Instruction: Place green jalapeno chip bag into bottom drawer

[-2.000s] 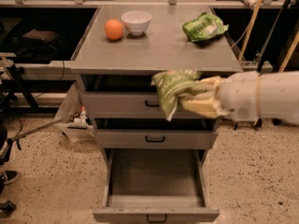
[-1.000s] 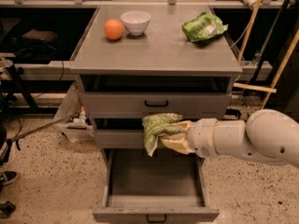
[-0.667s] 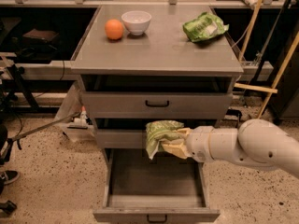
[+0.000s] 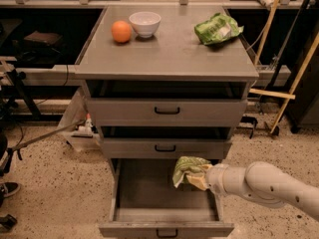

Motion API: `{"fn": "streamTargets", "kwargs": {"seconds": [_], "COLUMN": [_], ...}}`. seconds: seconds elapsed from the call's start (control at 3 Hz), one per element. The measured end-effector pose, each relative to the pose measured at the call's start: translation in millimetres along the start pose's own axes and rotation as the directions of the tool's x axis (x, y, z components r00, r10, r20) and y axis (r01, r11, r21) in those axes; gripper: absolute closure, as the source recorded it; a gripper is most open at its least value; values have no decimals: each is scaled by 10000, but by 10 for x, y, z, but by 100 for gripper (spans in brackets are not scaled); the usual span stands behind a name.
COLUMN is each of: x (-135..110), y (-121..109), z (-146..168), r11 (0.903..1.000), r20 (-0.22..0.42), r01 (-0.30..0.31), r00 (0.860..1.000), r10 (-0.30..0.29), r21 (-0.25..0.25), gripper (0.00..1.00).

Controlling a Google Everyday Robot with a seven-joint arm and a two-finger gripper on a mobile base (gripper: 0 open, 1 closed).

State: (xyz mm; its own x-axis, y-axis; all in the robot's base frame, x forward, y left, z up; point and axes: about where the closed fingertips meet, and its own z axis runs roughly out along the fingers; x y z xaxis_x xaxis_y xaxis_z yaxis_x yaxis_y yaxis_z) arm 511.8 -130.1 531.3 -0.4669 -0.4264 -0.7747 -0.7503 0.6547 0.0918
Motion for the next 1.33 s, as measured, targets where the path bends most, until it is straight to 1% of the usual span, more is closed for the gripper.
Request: {"fn": "streamTargets", "kwargs": {"seconds": [0.33, 0.67, 1.0, 1.33], "x": [0, 285, 998, 1609], "y": [0, 26, -8, 3], "z": [0, 267, 954, 1508], "r11": [10000, 9984, 9903, 9829], "r20": [0, -302, -986, -1681], "r01": [0, -440, -1176, -1583], "r00": [10000, 9986, 9890, 9756], "r10": [0, 429, 1100, 1411], "r21": [-1, -358, -743, -940], "gripper": [100, 100, 100, 100]}}
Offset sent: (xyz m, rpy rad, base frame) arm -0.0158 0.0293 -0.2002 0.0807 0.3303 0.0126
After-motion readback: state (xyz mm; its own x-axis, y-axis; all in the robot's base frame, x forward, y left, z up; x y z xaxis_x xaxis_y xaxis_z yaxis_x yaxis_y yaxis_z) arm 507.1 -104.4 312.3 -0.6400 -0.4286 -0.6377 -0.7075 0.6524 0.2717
